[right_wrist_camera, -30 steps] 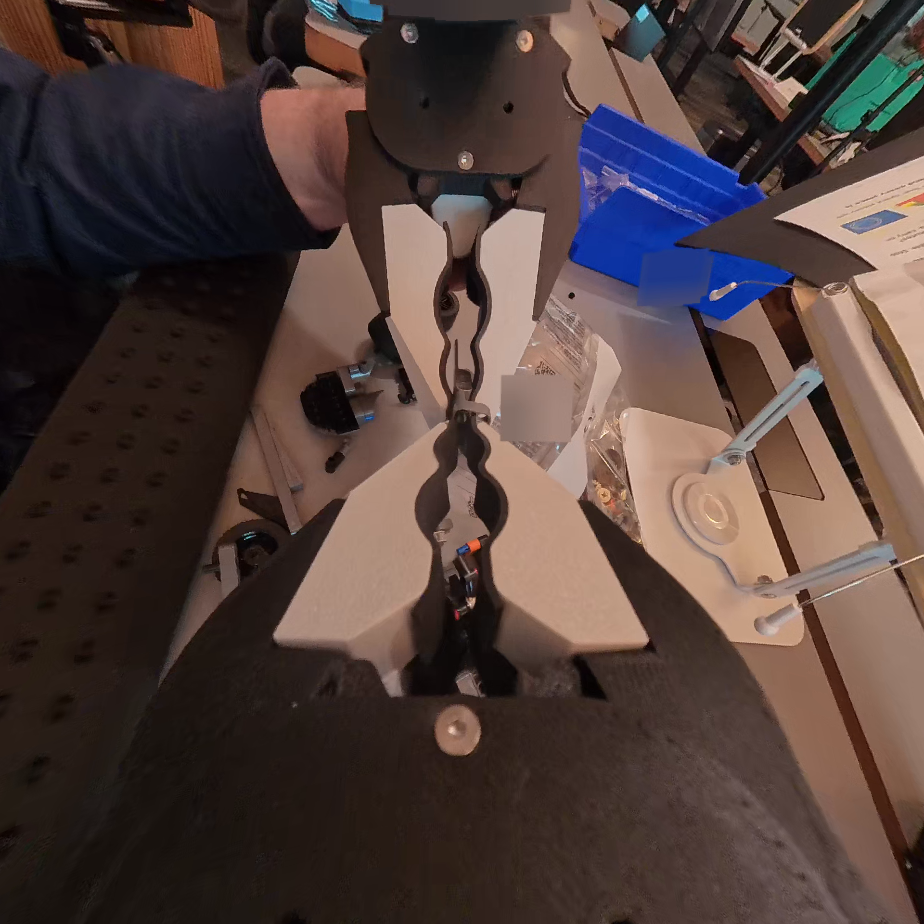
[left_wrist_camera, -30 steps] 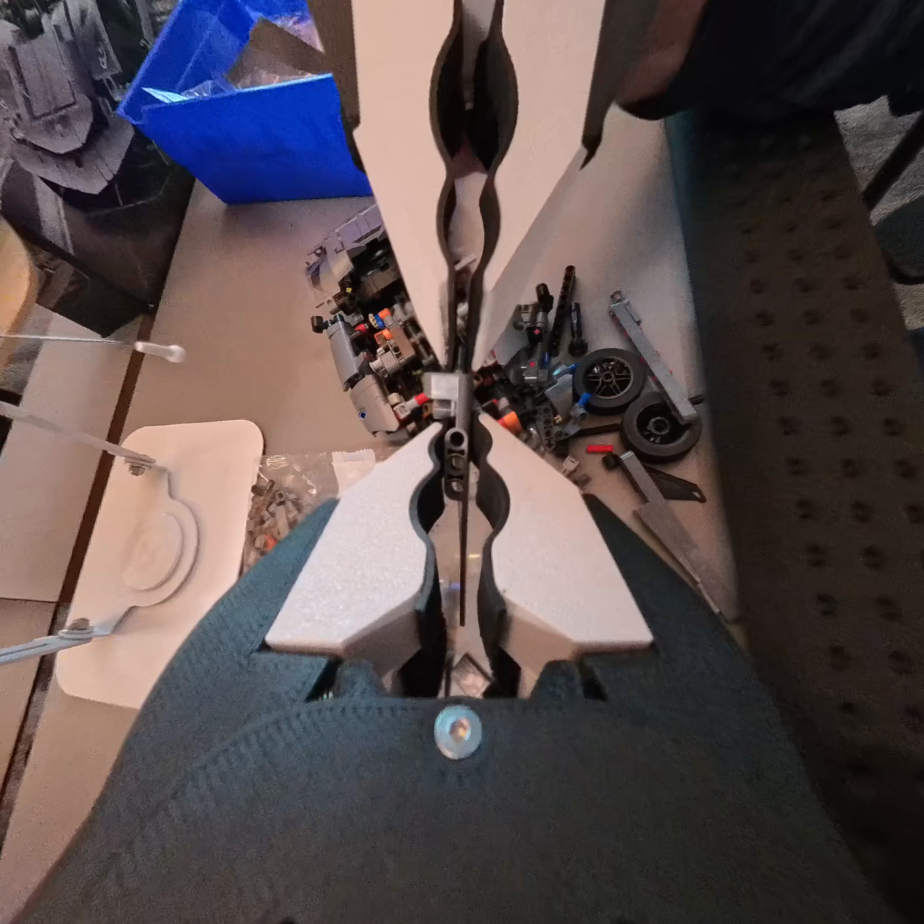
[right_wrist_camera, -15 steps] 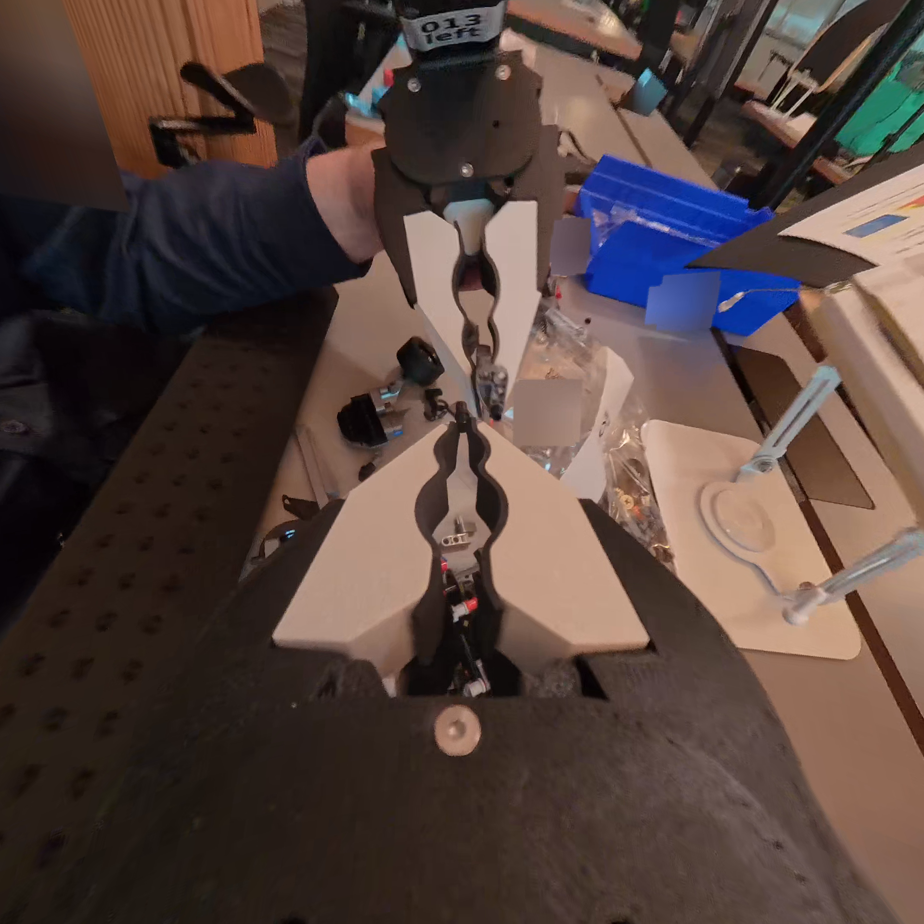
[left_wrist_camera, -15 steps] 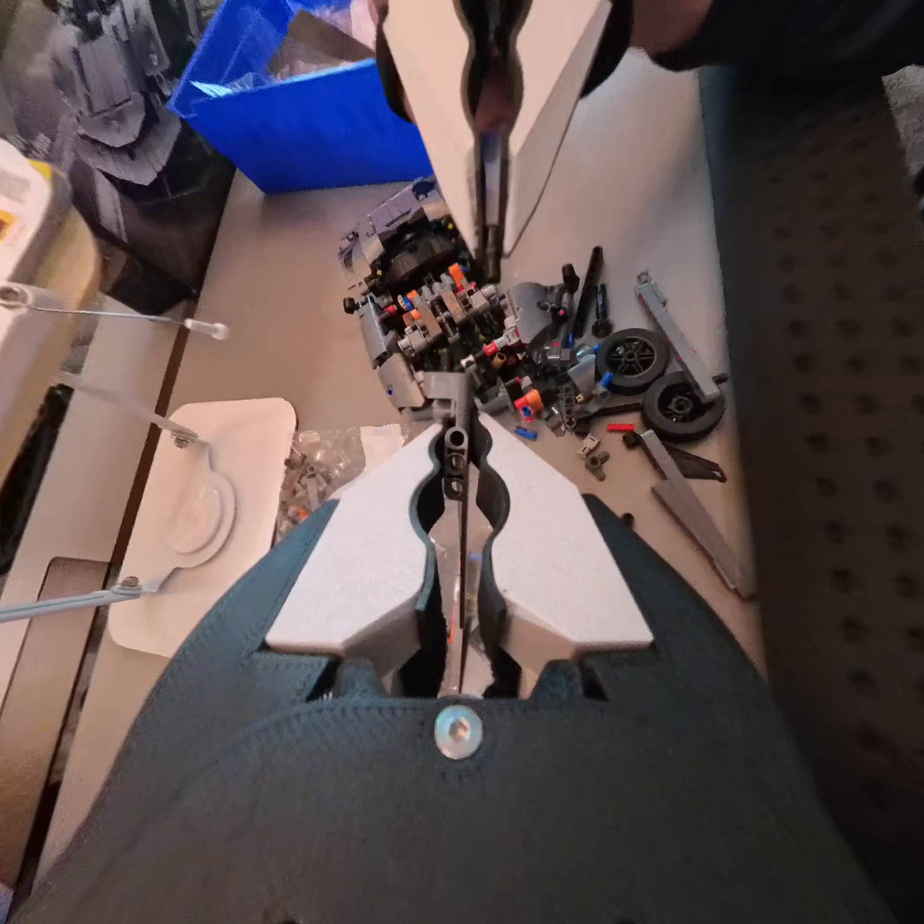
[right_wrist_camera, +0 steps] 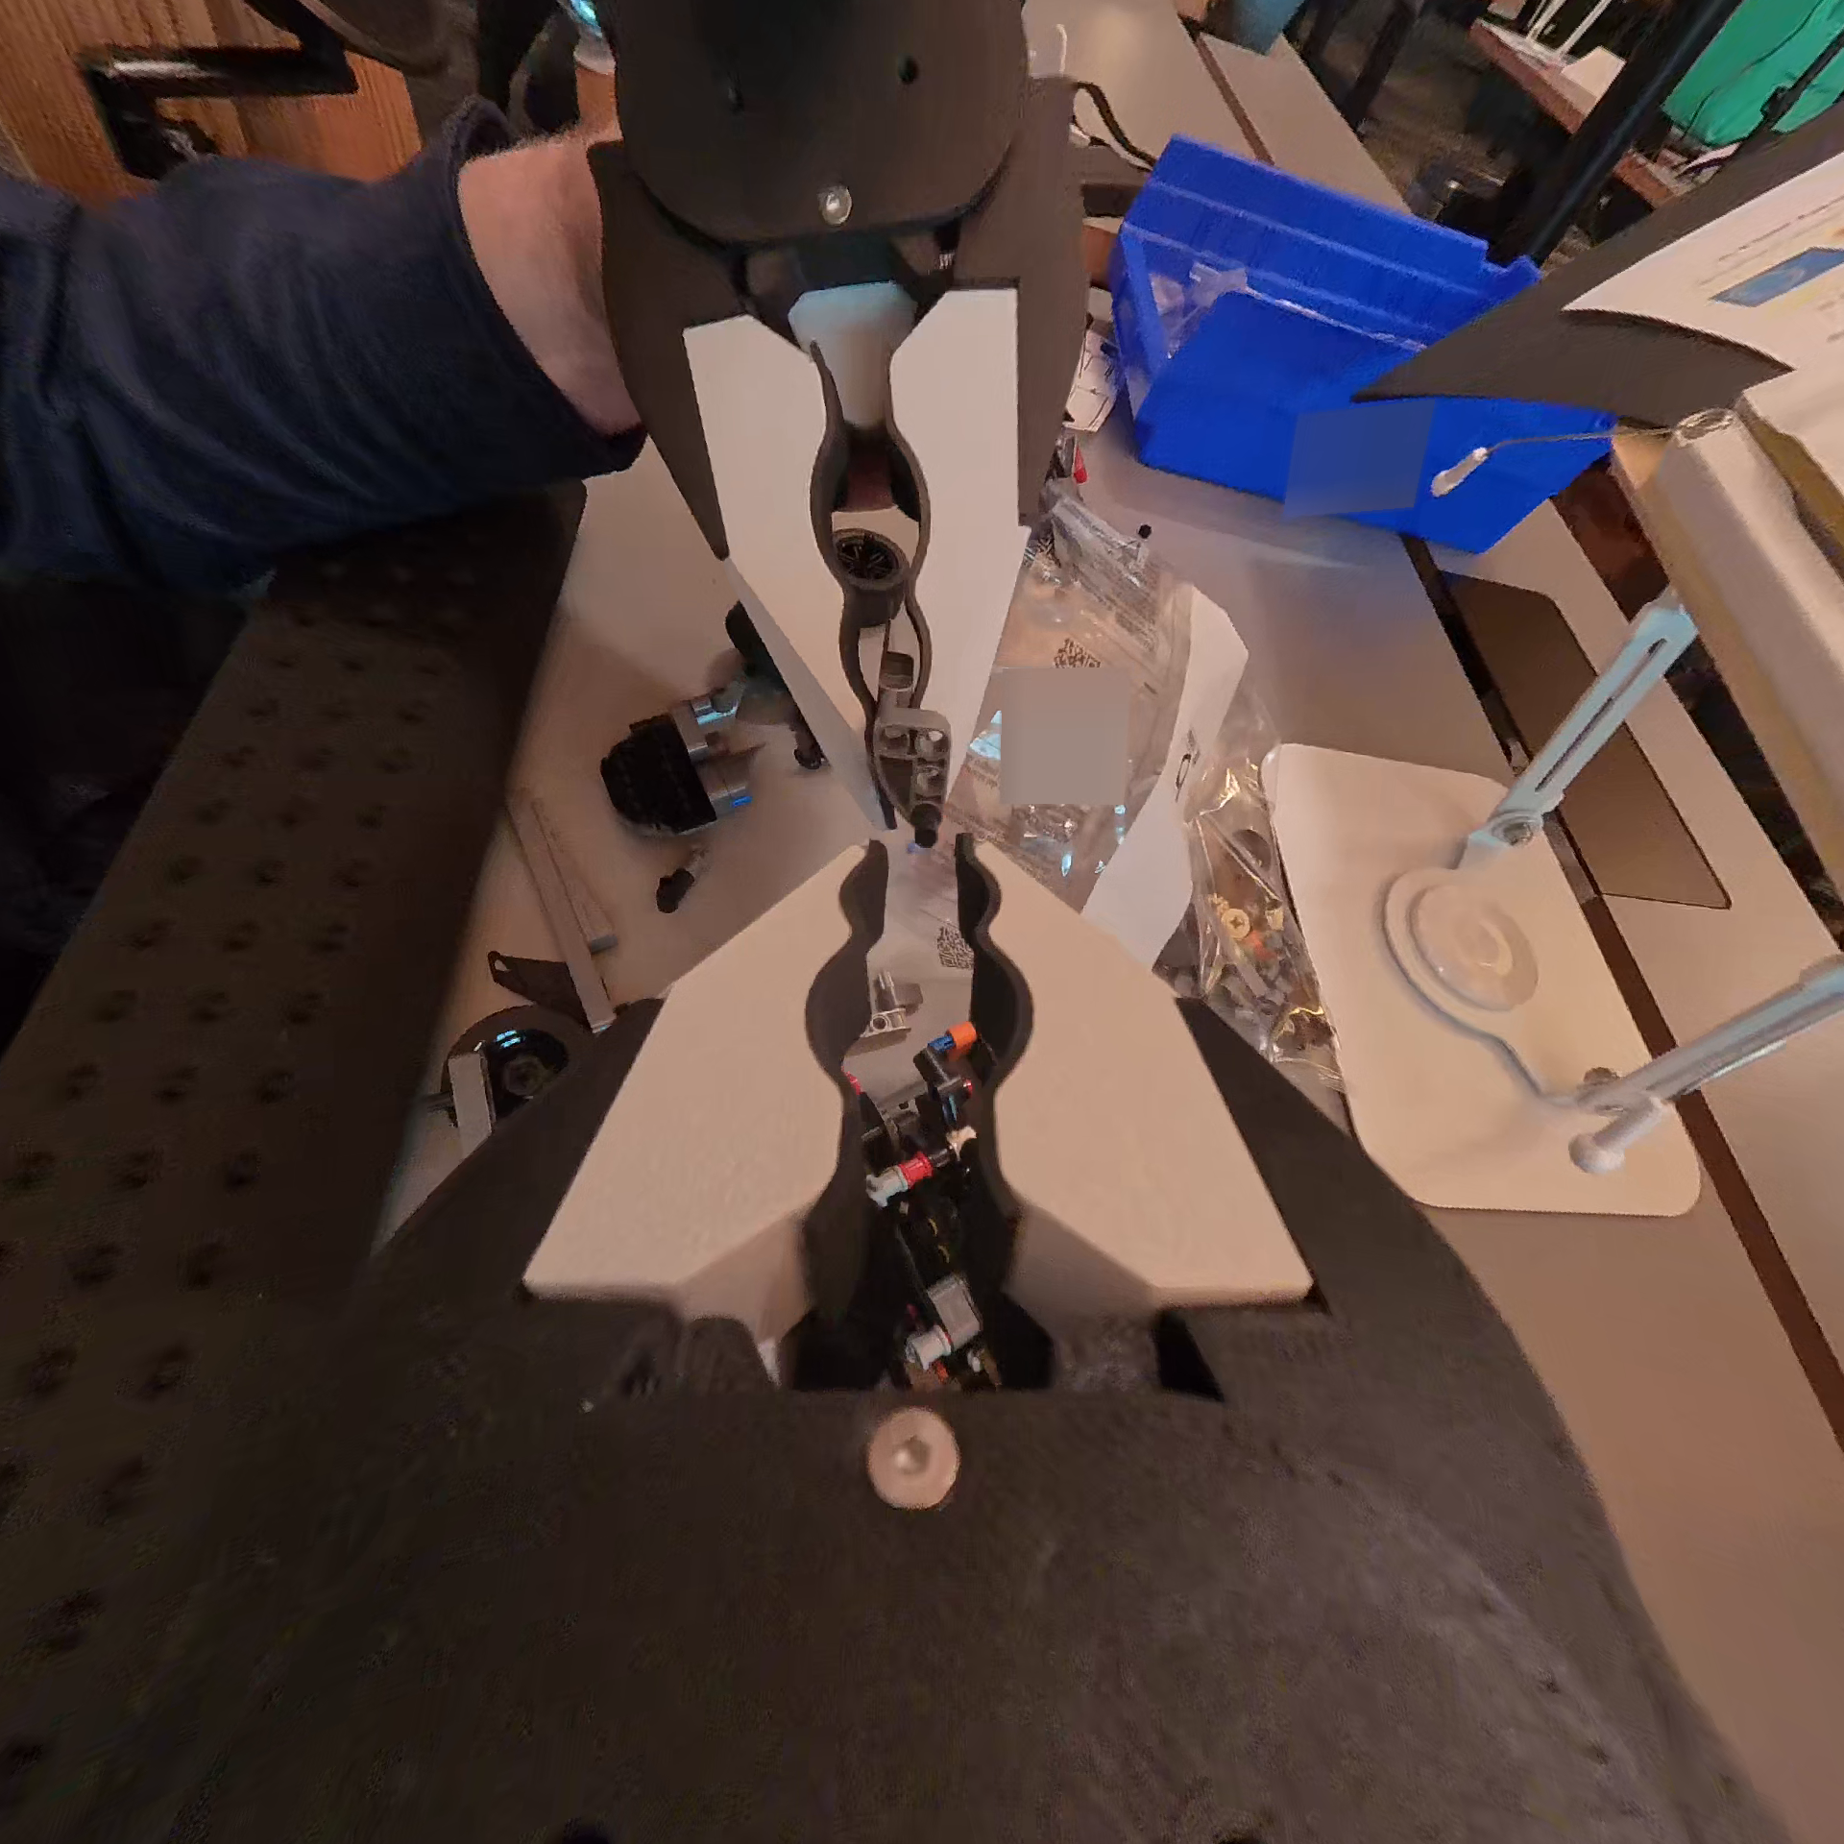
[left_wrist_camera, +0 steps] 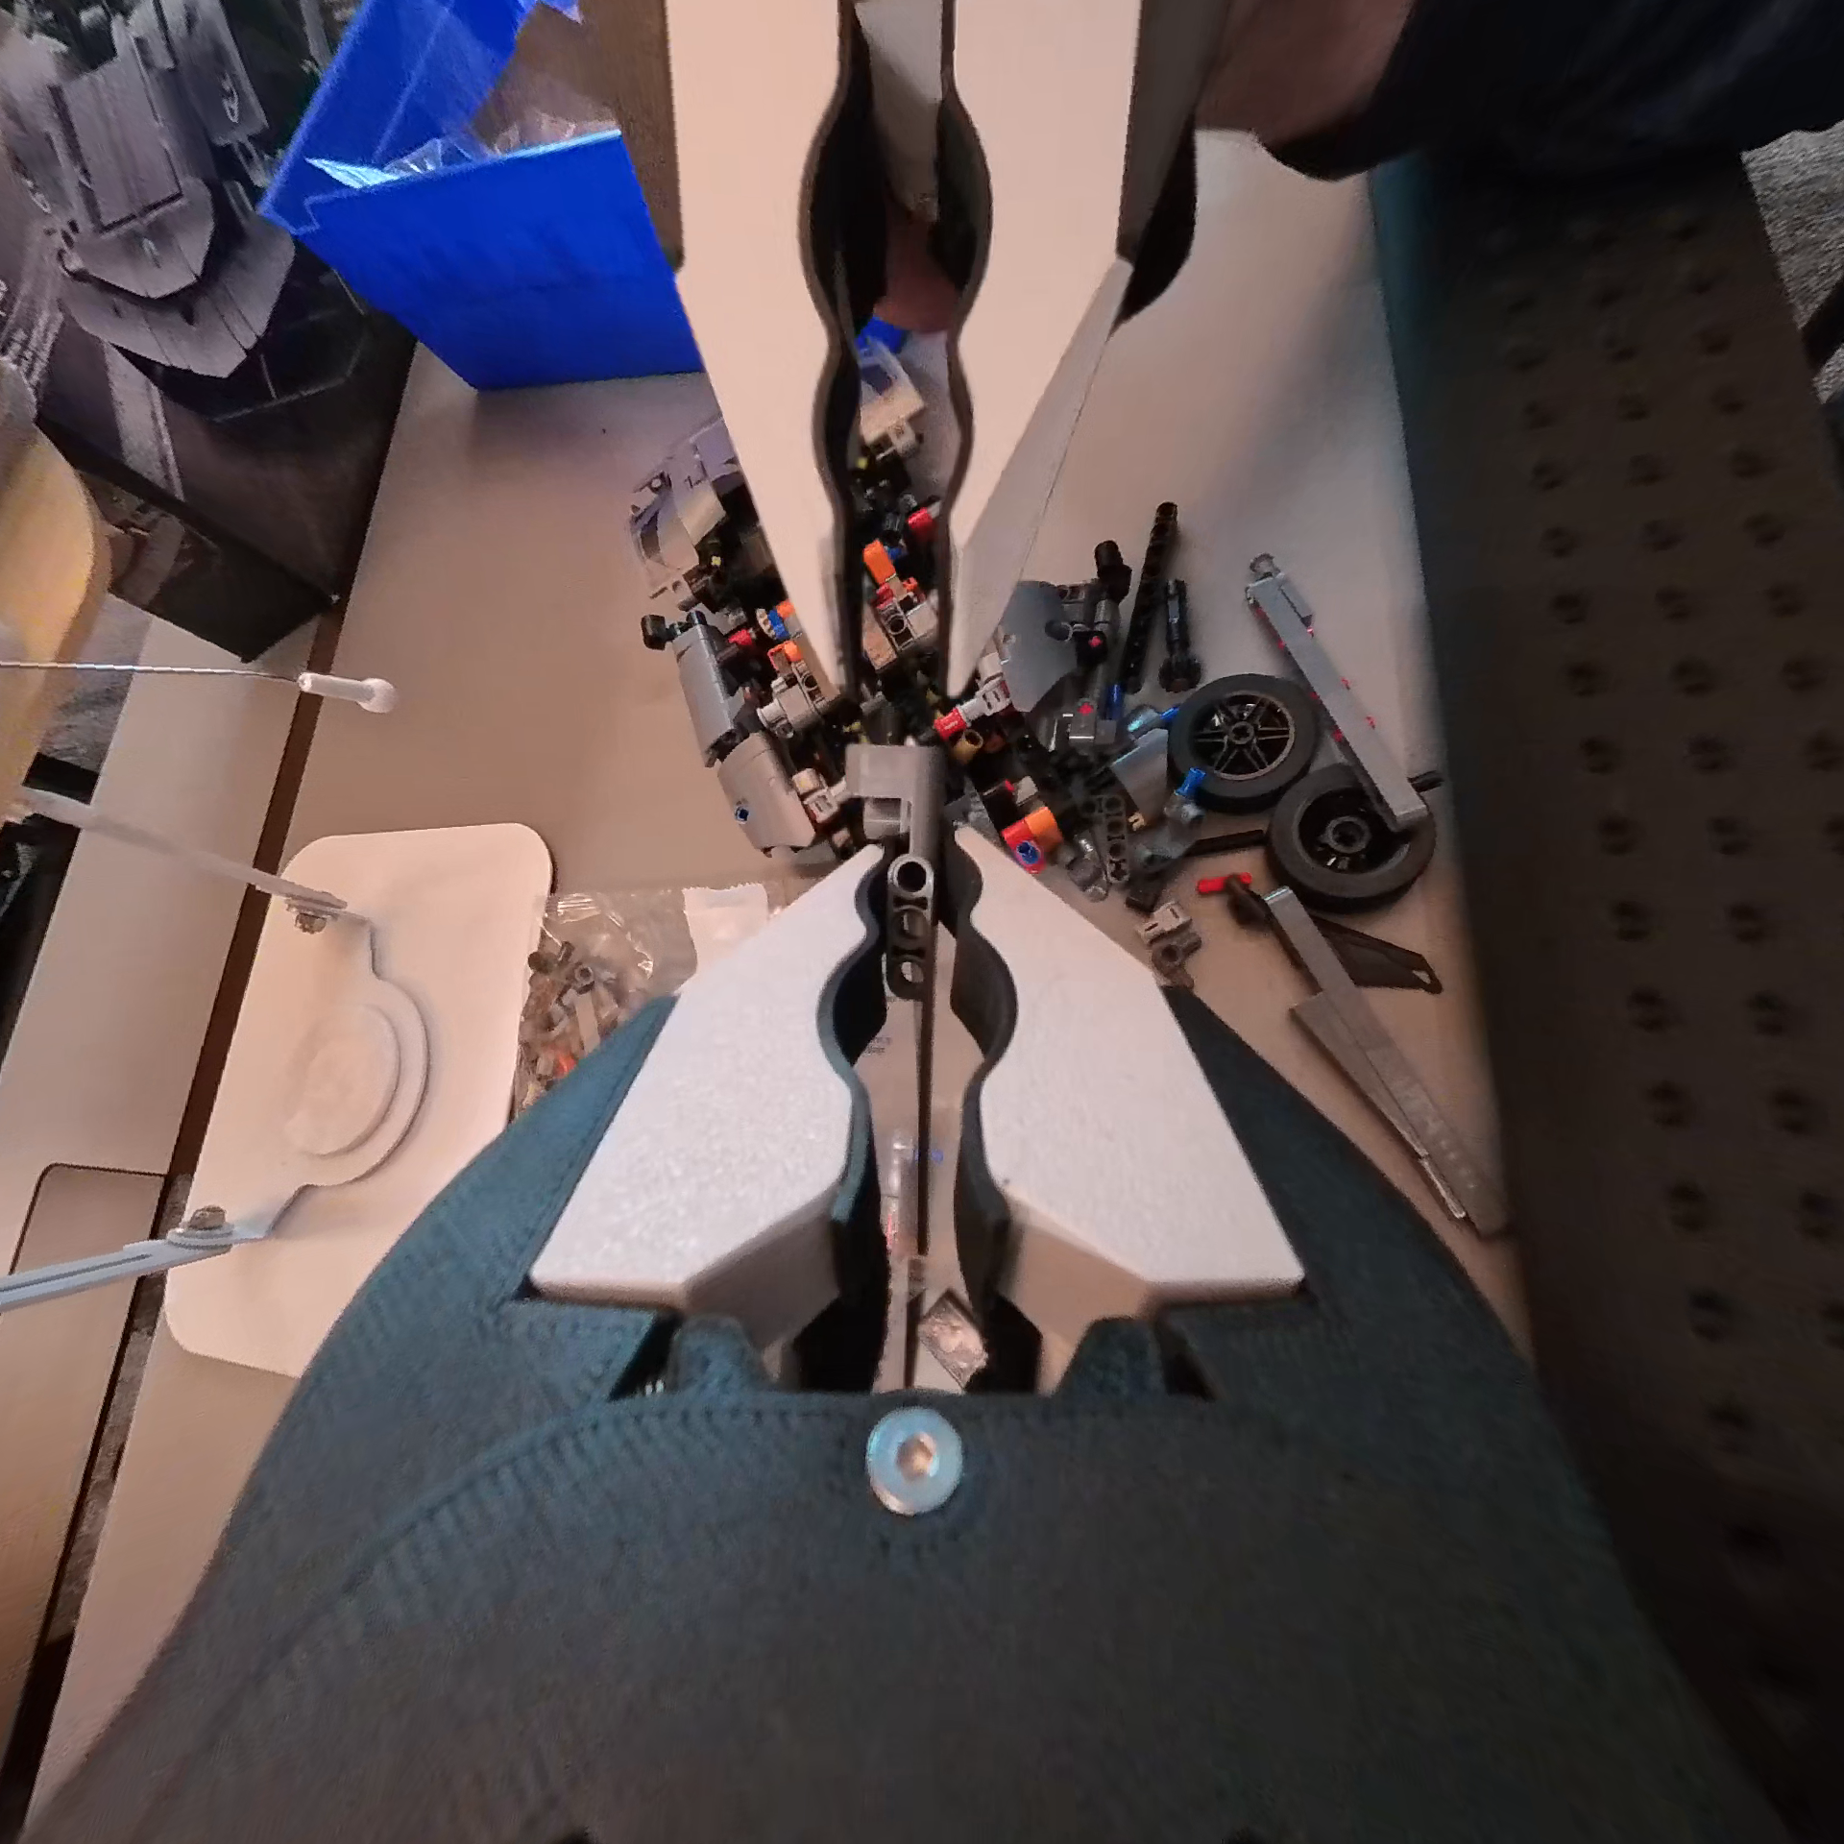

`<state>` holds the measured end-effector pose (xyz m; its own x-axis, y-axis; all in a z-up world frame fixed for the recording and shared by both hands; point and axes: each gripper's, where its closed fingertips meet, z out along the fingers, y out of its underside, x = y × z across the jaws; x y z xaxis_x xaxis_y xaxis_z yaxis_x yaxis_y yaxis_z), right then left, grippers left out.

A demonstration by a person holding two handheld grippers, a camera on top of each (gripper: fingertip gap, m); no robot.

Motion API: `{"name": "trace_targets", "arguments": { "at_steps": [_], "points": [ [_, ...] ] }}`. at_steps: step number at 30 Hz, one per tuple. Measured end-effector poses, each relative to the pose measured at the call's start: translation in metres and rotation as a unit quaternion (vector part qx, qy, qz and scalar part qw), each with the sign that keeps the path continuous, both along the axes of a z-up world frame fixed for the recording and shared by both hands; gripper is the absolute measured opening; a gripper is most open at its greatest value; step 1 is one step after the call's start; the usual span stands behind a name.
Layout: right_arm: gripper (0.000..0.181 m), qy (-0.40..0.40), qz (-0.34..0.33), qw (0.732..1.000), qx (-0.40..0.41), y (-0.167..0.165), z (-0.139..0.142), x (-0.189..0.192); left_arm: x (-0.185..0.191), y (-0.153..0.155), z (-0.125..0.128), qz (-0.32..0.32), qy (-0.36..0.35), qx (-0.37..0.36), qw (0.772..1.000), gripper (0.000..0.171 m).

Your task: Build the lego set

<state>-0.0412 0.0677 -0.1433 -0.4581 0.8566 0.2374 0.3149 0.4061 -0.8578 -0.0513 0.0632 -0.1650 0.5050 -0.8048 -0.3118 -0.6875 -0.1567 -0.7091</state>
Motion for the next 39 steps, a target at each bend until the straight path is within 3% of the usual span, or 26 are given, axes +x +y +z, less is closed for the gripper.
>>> {"name": "trace_targets", "arguments": {
  "at_steps": [2,7,11,25,27,29,31,35,39],
  "points": [
    [0.002,0.004,-0.004,1.000,0.011,0.000,-0.001,-0.002,0.002,0.000,0.001,-0.002,-0.003,0.002,1.000,0.004],
    [0.012,0.008,-0.008,1.000,-0.013,0.001,0.003,-0.003,0.002,0.000,0.002,-0.003,-0.005,0.004,1.000,0.004],
    [0.003,0.011,0.000,1.000,-0.012,-0.003,0.003,-0.003,0.005,0.000,0.003,-0.007,-0.010,0.007,1.000,0.004],
    [0.002,0.013,-0.003,1.000,0.027,-0.001,0.010,0.006,0.006,-0.004,0.009,-0.016,0.014,0.036,0.999,0.004],
    [0.002,0.043,-0.031,0.999,0.001,0.022,0.029,0.022,-0.037,-0.002,-0.002,0.050,0.063,0.022,0.997,0.004],
    [0.001,0.059,-0.025,0.997,-0.034,0.026,0.044,0.032,-0.037,-0.011,0.033,0.033,-0.063,0.044,0.996,0.003],
    [0.002,-0.003,0.023,0.999,-0.040,0.010,0.021,0.033,-0.037,-0.009,0.039,0.038,-0.049,0.051,0.997,0.004],
    [0.001,-0.108,0.058,0.992,0.018,-0.013,-0.039,0.024,-0.033,-0.005,0.004,0.031,-0.011,0.004,0.999,0.004],
    [0.003,-0.177,0.092,0.978,0.065,-0.034,-0.076,0.022,-0.024,-0.009,0.005,0.010,-0.029,-0.008,0.999,0.004]
  ]
}}
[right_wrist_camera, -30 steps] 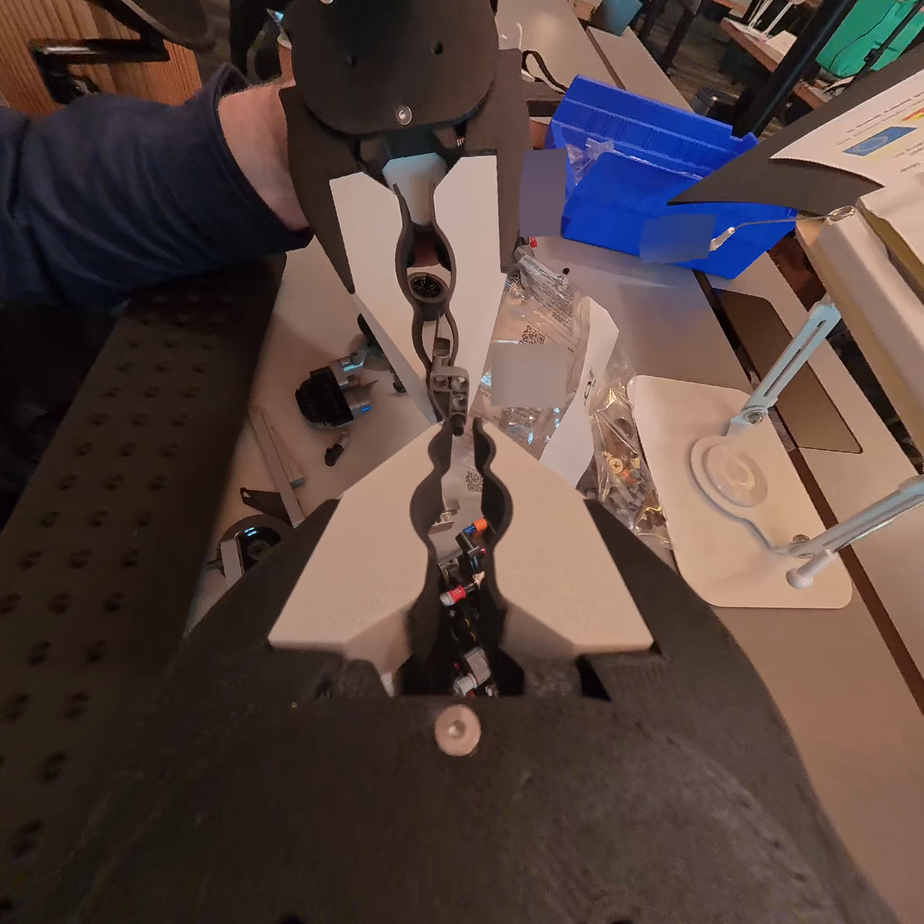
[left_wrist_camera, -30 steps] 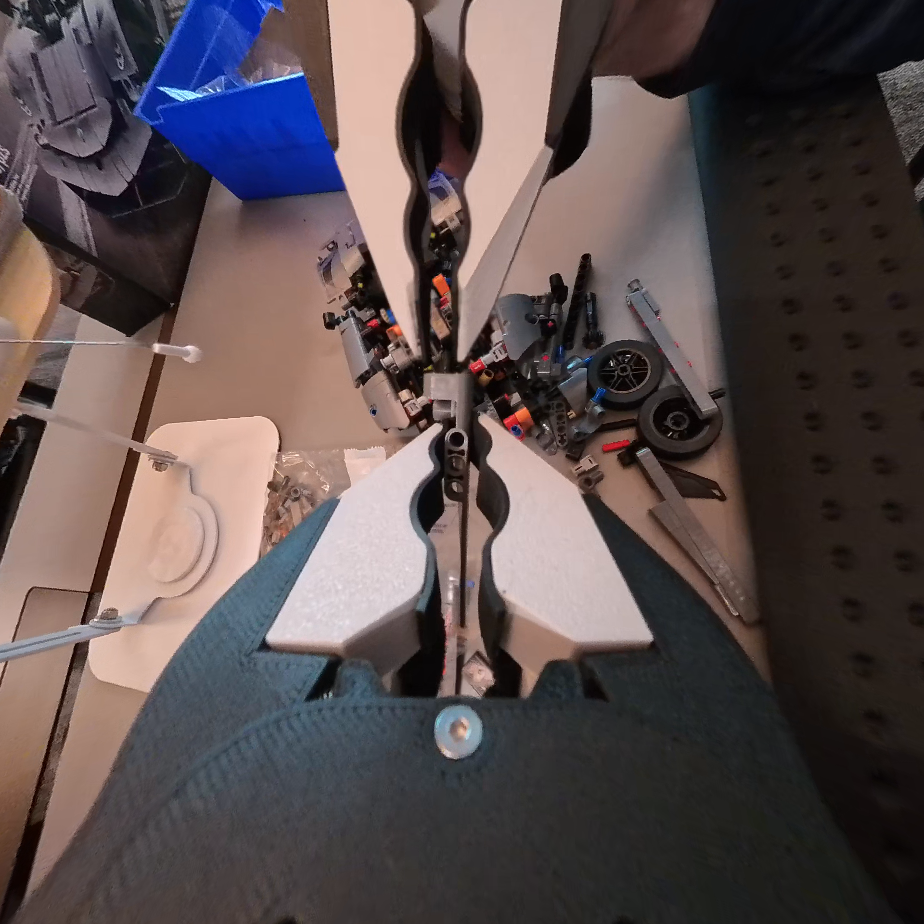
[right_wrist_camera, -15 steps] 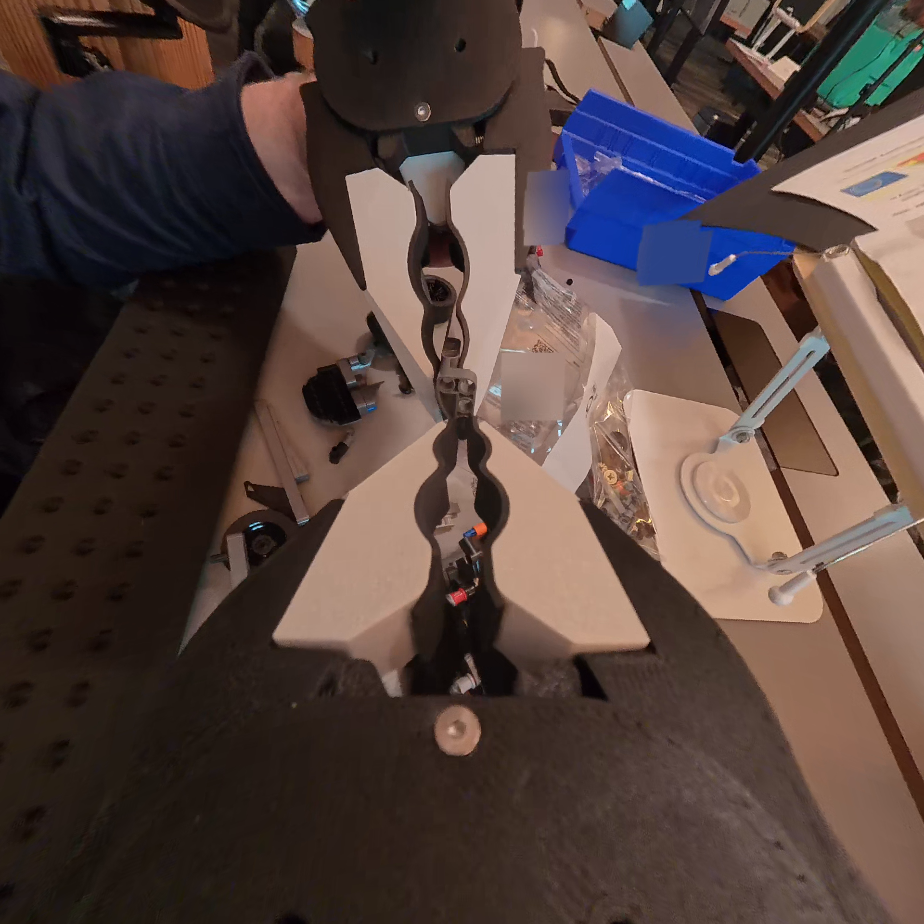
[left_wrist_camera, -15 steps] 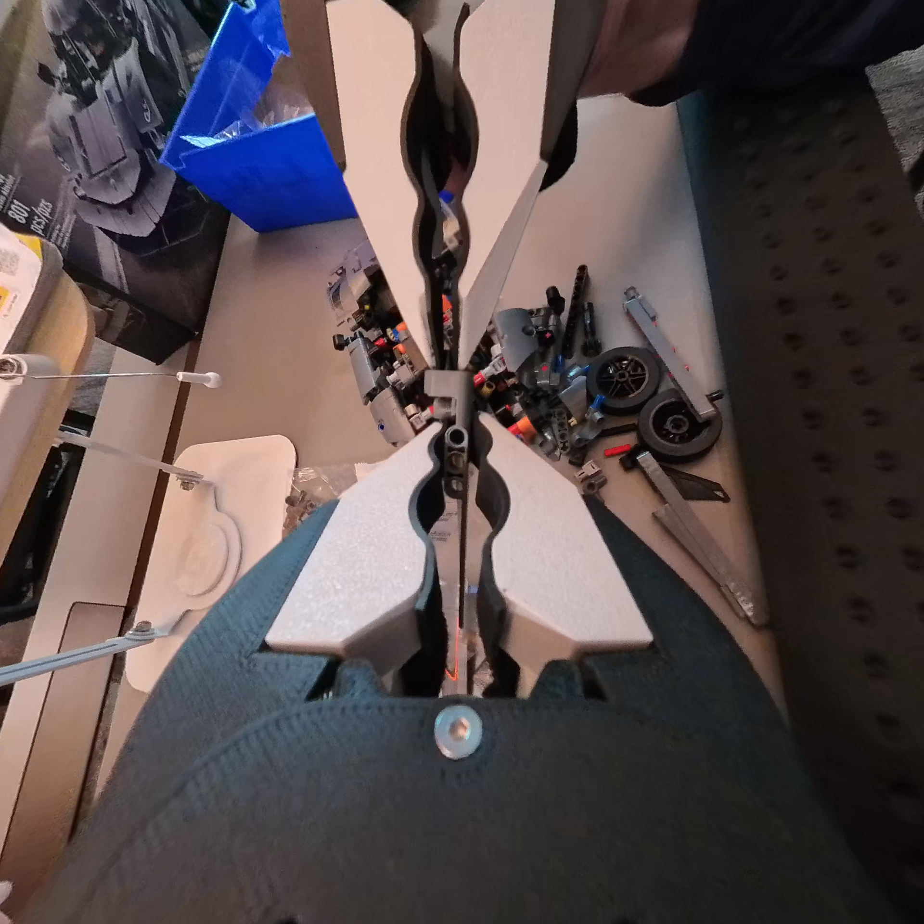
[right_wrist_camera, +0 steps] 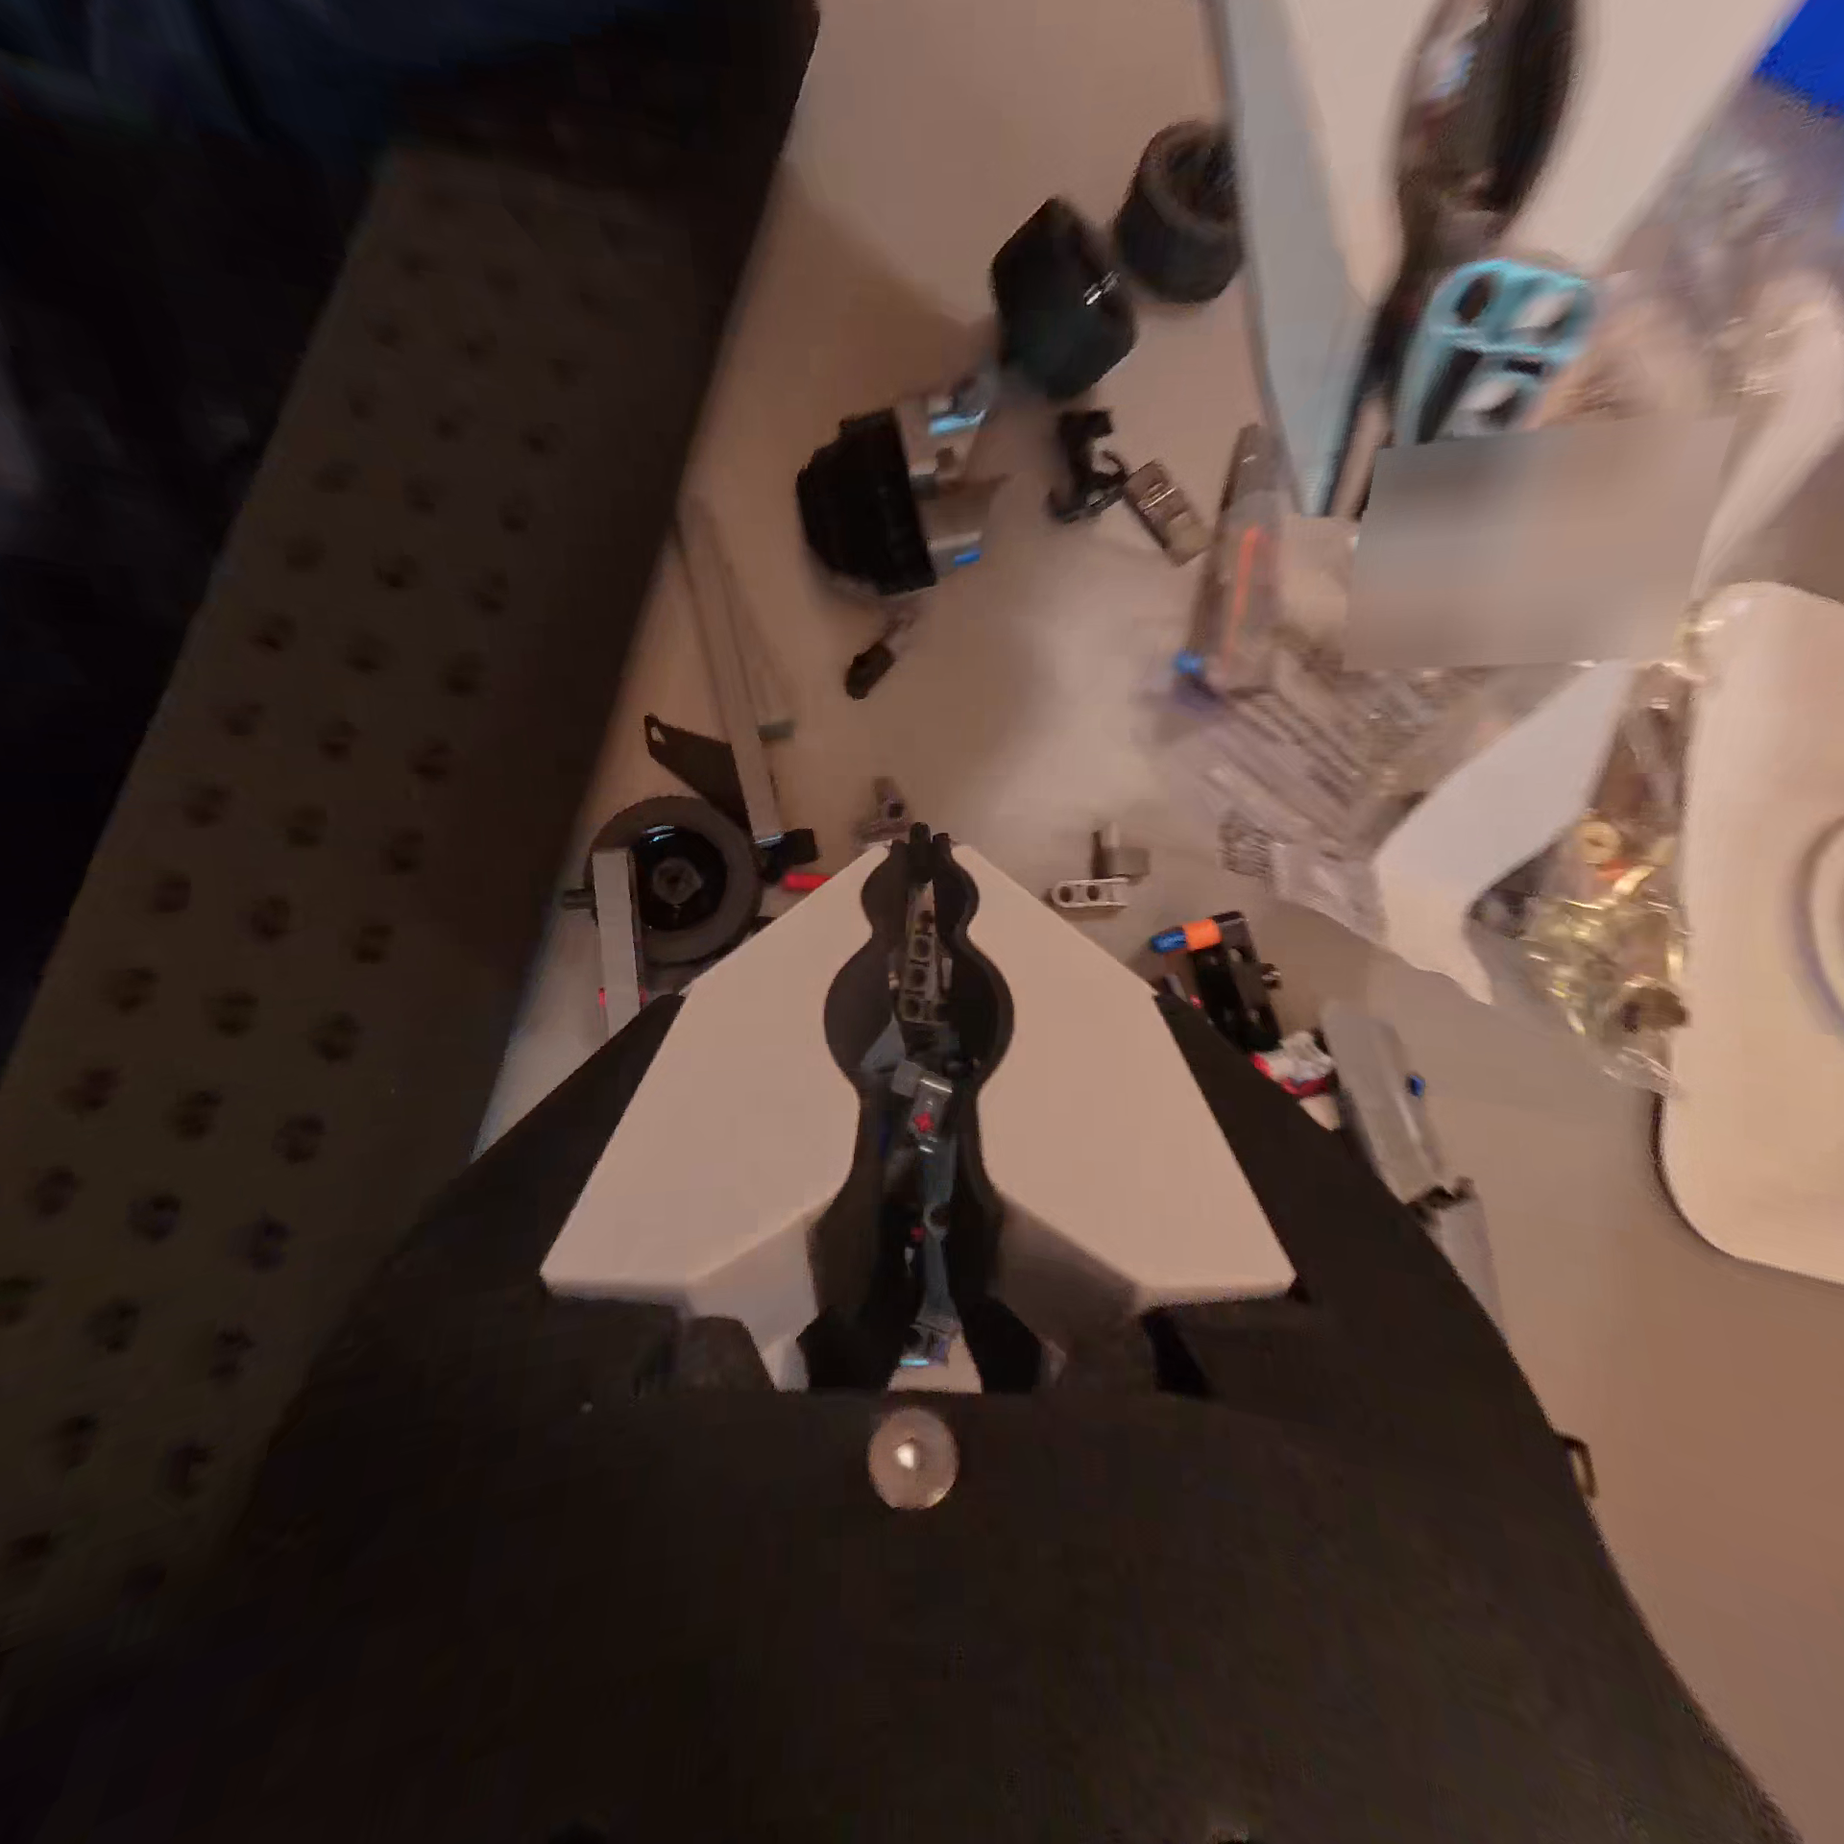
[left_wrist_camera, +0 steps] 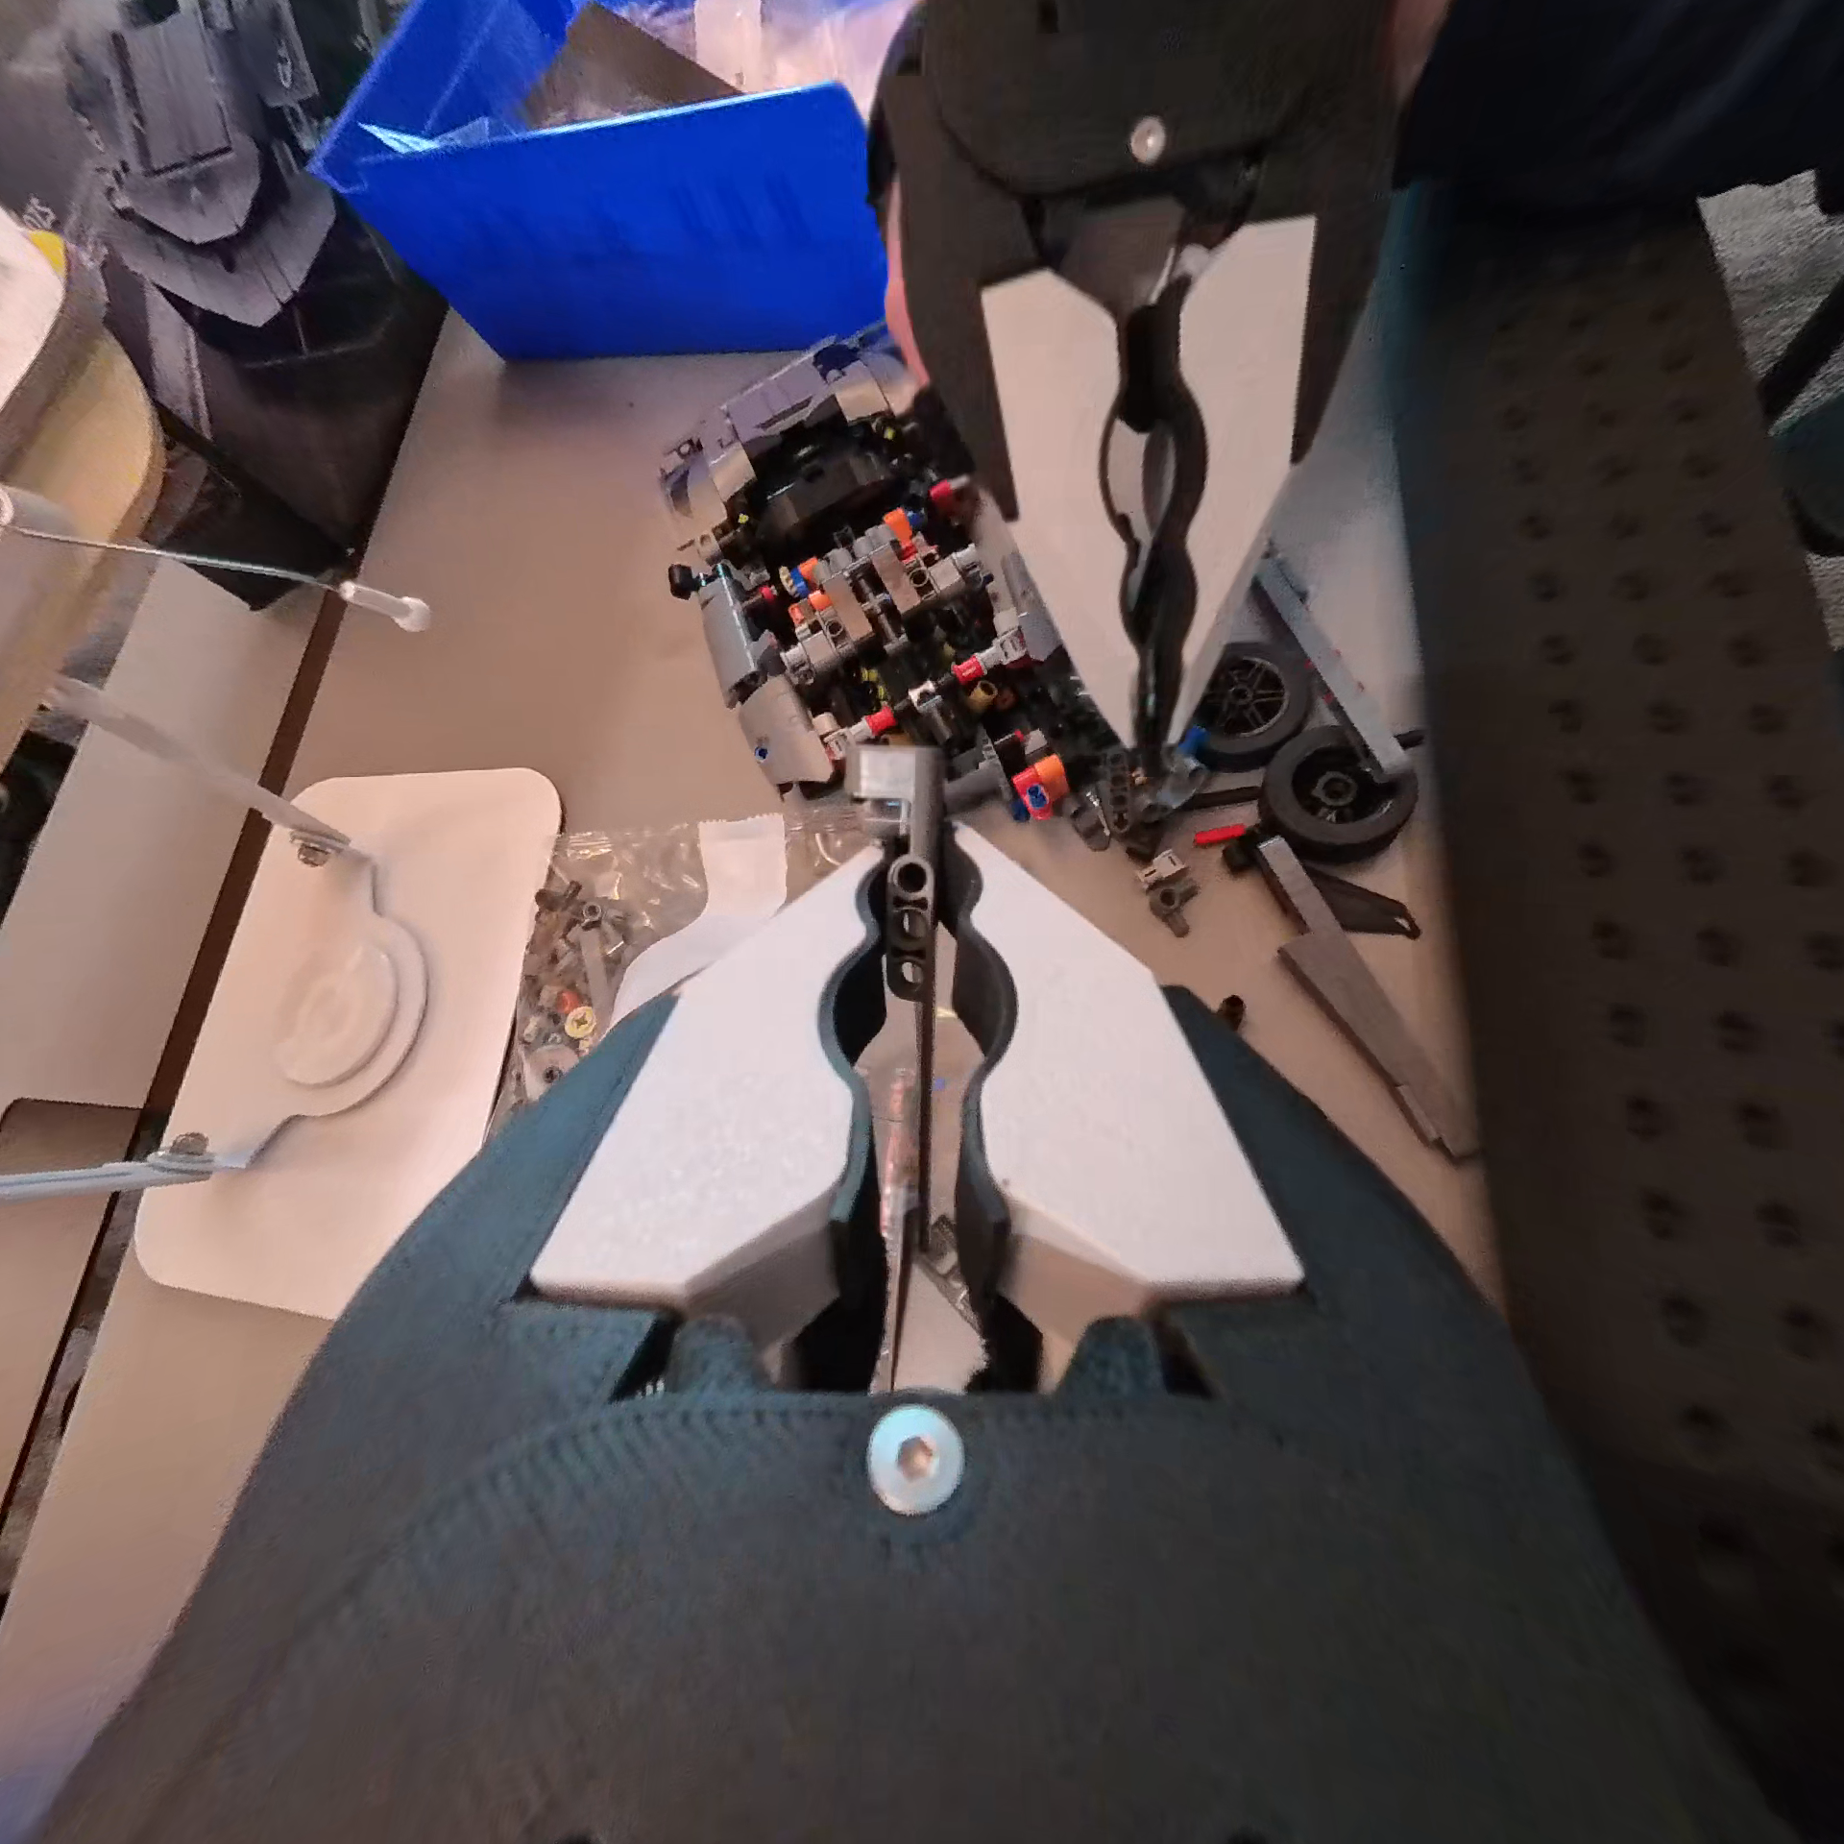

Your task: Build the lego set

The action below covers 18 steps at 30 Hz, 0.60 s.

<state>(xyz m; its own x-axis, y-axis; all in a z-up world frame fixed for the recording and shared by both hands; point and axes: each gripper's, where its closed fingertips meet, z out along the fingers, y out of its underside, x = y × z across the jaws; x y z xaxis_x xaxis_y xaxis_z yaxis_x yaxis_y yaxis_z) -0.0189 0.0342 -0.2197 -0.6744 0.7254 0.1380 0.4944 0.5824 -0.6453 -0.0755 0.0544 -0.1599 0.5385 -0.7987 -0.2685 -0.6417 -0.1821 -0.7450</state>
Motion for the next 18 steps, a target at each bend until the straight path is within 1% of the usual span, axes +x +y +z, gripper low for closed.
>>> {"name": "trace_targets", "arguments": {
  "at_steps": [2,4,6,7,9,10,12,14,18],
  "points": [
    [0.003,-0.021,0.002,1.000,0.022,-0.002,-0.014,-0.002,0.002,0.000,-0.007,-0.005,0.008,-0.013,1.000,0.004],
    [0.005,-0.035,0.002,0.999,0.026,-0.003,-0.021,-0.003,0.003,0.000,-0.016,-0.005,0.023,-0.025,0.999,0.004],
    [0.018,-0.038,-0.007,0.999,0.027,0.000,-0.022,-0.003,0.004,0.001,-0.019,-0.006,0.028,-0.030,0.999,0.004],
    [0.019,-0.037,-0.012,0.999,0.027,0.002,-0.021,-0.003,0.005,0.001,-0.020,-0.008,0.024,-0.032,0.999,0.004],
    [0.019,-0.019,-0.024,0.999,0.019,0.008,-0.012,-0.004,0.005,0.002,-0.020,-0.007,0.023,-0.029,0.999,0.004],
    [0.019,-0.016,-0.022,1.000,0.000,0.007,-0.006,-0.003,0.006,0.002,-0.019,-0.008,0.020,-0.031,0.999,0.004],
    [0.015,-0.001,-0.028,1.000,-0.009,0.010,0.001,-0.003,0.007,0.003,-0.020,-0.008,0.021,-0.031,0.999,0.004],
    [0.020,0.015,-0.056,0.998,-0.006,0.021,0.006,-0.007,0.011,0.003,-0.018,-0.013,0.012,-0.027,0.999,0.004],
    [0.033,0.103,-0.099,0.989,-0.037,0.034,0.038,-0.023,0.015,0.007,-0.018,-0.012,0.023,-0.011,1.000,0.004]
  ]
}}
